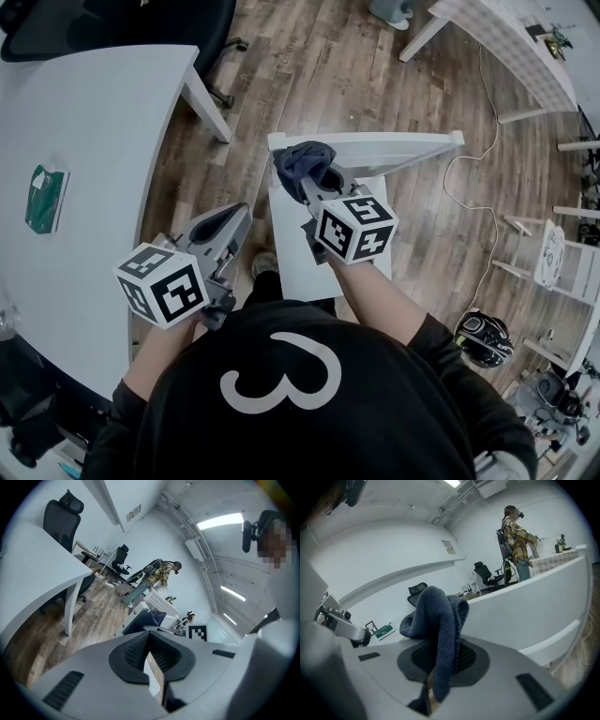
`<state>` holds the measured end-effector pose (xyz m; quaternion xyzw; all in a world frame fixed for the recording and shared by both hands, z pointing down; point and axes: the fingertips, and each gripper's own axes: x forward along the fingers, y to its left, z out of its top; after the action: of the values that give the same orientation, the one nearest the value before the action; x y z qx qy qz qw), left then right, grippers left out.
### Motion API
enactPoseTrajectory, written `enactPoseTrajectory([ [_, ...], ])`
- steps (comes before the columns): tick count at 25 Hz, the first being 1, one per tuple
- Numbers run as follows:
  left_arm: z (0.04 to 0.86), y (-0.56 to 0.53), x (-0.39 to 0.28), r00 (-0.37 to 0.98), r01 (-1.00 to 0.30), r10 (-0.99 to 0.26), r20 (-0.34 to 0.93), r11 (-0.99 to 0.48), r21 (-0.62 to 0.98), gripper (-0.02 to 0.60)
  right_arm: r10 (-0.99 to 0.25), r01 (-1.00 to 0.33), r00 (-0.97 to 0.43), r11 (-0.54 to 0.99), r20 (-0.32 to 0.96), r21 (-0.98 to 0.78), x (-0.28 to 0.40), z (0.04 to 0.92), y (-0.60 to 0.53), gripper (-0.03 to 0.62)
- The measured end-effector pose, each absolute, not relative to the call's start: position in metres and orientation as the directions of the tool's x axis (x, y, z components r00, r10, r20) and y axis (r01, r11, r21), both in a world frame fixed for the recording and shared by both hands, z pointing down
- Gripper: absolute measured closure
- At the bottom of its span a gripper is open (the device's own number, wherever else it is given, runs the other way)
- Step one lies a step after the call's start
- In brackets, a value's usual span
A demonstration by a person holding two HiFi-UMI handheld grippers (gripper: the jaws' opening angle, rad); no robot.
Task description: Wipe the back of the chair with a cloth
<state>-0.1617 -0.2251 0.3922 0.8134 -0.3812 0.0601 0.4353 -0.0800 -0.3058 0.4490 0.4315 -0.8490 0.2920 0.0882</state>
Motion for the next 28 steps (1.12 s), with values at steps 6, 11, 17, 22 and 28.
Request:
enactPoseTrajectory([
  [6, 0.391, -0.218, -0.151, 0.694, -0.680, -0.572, 0.436, -0.322, 0.659, 0.568, -0.673, -0.776, -0.625, 0.474, 0.397, -0.416, -0.077, 0.448, -0.305, 0.543],
  [11, 0.393, -0.211, -0.147, 0.685, -0.688, -0.577, 0.446, -0.309, 0.657, 0.568, -0.663, -0.770, -0.633, 0.492, 0.399, -0.406, -0.074, 0.448, -0.306, 0.542],
  [17, 0.394, -0.204, -0.134, 0.678, -0.694, -0.580, 0.452, -0.301, 0.654, 0.568, -0.672, -0.777, -0.624, 0.484, 0.399, -0.402, -0.053, 0.447, -0.309, 0.542],
  [22, 0.396, -0.199, -0.120, 0.679, -0.694, -0.577, 0.454, -0.301, 0.654, 0.568, -0.685, -0.789, -0.609, 0.471, 0.400, -0.395, -0.032, 0.448, -0.313, 0.543],
  [28, 0.398, -0.191, -0.096, 0.681, -0.694, -0.570, 0.459, -0.304, 0.653, 0.568, -0.706, -0.809, -0.581, 0.445, 0.405, -0.385, 0.007, 0.451, -0.317, 0.543],
])
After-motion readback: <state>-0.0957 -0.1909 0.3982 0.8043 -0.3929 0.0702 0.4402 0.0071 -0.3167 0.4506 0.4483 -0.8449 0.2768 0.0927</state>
